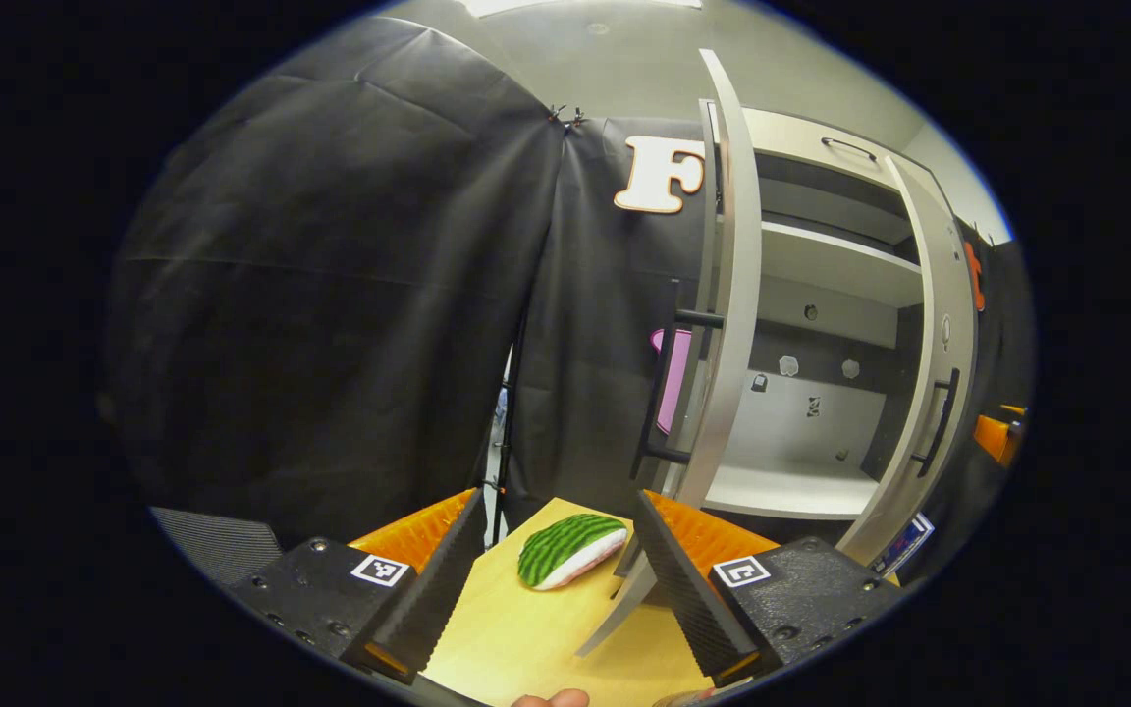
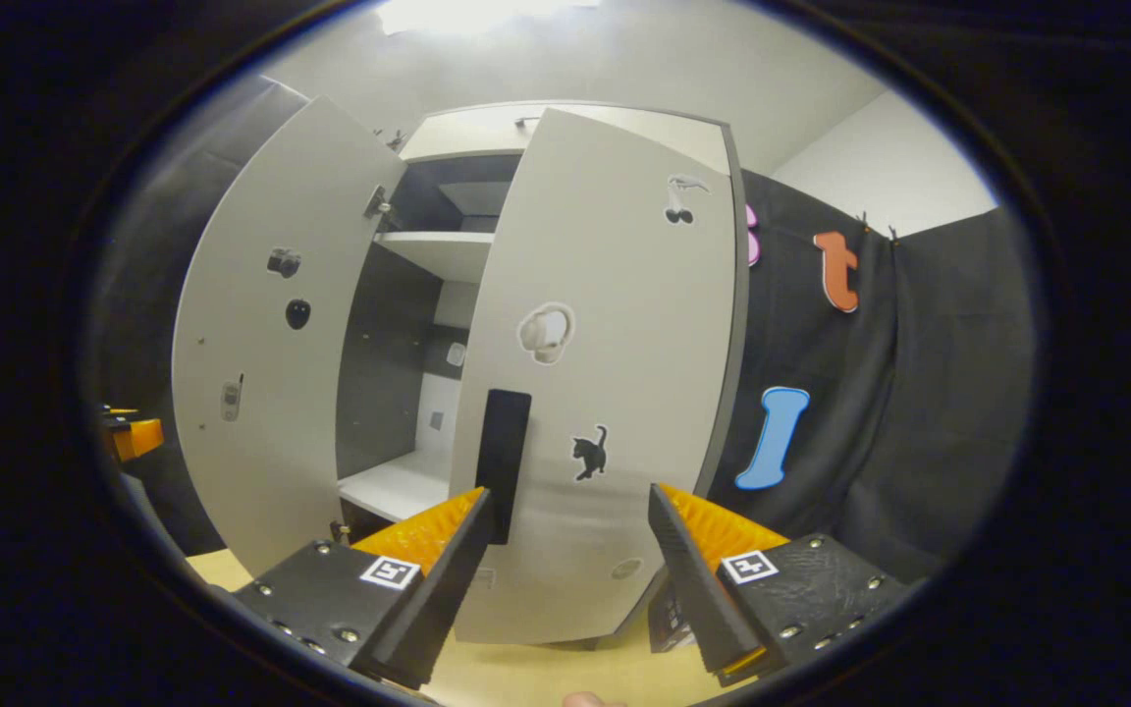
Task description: Grasp the bottle in the cabinet with the left hand and place it on the coaster, then close the right door with the right hand and the left door with the left hand.
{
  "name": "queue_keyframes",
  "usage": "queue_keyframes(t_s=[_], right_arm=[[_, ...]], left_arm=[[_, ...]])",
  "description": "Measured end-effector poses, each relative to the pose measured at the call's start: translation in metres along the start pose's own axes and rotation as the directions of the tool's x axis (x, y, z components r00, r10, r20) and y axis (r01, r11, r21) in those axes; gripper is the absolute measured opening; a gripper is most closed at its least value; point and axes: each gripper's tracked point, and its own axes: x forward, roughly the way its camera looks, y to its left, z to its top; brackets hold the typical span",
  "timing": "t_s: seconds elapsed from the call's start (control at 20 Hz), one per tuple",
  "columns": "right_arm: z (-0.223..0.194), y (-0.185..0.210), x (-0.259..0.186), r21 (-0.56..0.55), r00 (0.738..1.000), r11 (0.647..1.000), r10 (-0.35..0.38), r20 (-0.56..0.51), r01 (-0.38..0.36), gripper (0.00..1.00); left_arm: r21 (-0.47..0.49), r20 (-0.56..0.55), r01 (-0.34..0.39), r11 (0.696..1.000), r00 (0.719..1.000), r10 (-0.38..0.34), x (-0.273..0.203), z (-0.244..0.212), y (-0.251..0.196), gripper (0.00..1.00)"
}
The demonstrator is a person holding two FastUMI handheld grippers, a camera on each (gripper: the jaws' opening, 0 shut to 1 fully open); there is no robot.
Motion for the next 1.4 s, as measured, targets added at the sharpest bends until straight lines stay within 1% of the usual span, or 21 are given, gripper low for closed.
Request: queue_keyframes(t_s=[0.05,0.1,0.15,0.25,0.3,0.55,0.6,0.65,0.7,0.8,0.85,0.9,0.95,1.0,1.05,1.1,1.25,1.4], right_arm=[[-0.001,0.0,0.0,0.001,1.0,1.0,-0.006,-0.002,0.006,0.94],[-0.001,-0.001,0.001,0.002,1.0,1.0,-0.011,-0.004,0.011,0.96],[-0.002,-0.001,0.001,0.001,1.0,1.0,-0.015,-0.005,0.015,0.93],[-0.004,-0.002,0.003,-0.003,1.0,1.0,-0.023,-0.009,0.023,0.93],[-0.004,-0.003,0.005,-0.006,1.0,1.0,-0.027,-0.01,0.027,0.96],[-0.007,0.0,0.01,-0.008,0.999,0.999,-0.032,-0.02,0.032,0.96],[-0.007,0.0,0.011,-0.01,0.999,0.999,-0.033,-0.021,0.033,0.93],[-0.007,0.0,0.012,-0.012,0.999,0.999,-0.034,-0.021,0.034,0.93],[-0.008,-0.001,0.013,-0.015,0.999,0.999,-0.037,-0.022,0.036,0.96],[-0.011,-0.001,0.013,-0.02,0.999,0.999,-0.04,-0.026,0.04,0.96],[-0.012,-0.002,0.013,-0.019,0.999,0.999,-0.04,-0.03,0.04,0.93],[-0.013,-0.002,0.013,-0.018,0.999,0.999,-0.04,-0.033,0.04,0.96],[-0.014,-0.003,0.013,-0.015,0.999,0.999,-0.041,-0.034,0.041,0.96],[-0.014,-0.003,0.014,-0.012,0.999,0.999,-0.041,-0.034,0.041,0.96],[-0.015,-0.003,0.014,-0.008,0.999,0.999,-0.041,-0.033,0.041,0.96],[-0.014,-0.003,0.014,-0.004,0.999,0.999,-0.042,-0.032,0.042,0.96],[-0.016,-0.003,0.013,-0.002,0.999,0.999,-0.042,-0.033,0.042,0.96],[-0.019,-0.005,0.012,-0.009,0.998,0.999,-0.044,-0.039,0.044,0.96]], left_arm=[[-0.001,-0.003,0.006,1.0,1.0,-0.006,0.002,0.0,-0.001,0.93],[-0.001,-0.005,0.011,1.0,1.0,-0.011,0.004,-0.002,-0.002,0.93],[0.0,-0.006,0.015,1.0,1.0,-0.015,0.006,-0.002,-0.003,0.93],[0.0,-0.01,0.022,1.0,1.0,-0.022,0.011,-0.003,-0.005,0.93],[0.0,-0.013,0.026,1.0,1.0,-0.026,0.013,-0.003,-0.006,0.97],[0.005,-0.021,0.037,0.999,0.999,-0.037,0.022,-0.004,-0.009,0.97],[0.005,-0.023,0.039,0.999,0.999,-0.039,0.022,-0.005,-0.009,0.97],[0.005,-0.024,0.042,0.999,0.999,-0.042,0.023,-0.005,-0.01,0.97],[0.009,-0.024,0.039,0.999,0.999,-0.038,0.024,-0.006,-0.009,0.97],[0.013,-0.028,0.04,0.999,0.999,-0.039,0.026,-0.006,-0.01,0.97],[0.012,-0.031,0.046,0.999,0.998,-0.046,0.027,-0.007,-0.011,0.93],[0.014,-0.033,0.053,0.998,0.998,-0.053,0.026,-0.007,-0.012,0.96],[0.021,-0.036,0.061,0.998,0.998,-0.061,0.026,-0.009,-0.013,0.96],[0.03,-0.036,0.069,0.997,0.997,-0.068,0.026,-0.009,-0.013,0.96],[0.041,-0.034,0.074,0.996,0.997,-0.073,0.026,-0.009,-0.014,0.91],[0.051,-0.029,0.078,0.996,0.997,-0.076,0.026,-0.008,-0.016,0.95],[0.062,-0.024,0.084,0.995,0.996,-0.082,0.025,-0.008,-0.017,0.95],[0.03,-0.02,0.084,0.996,0.996,-0.083,0.025,-0.009,-0.017,0.95]])
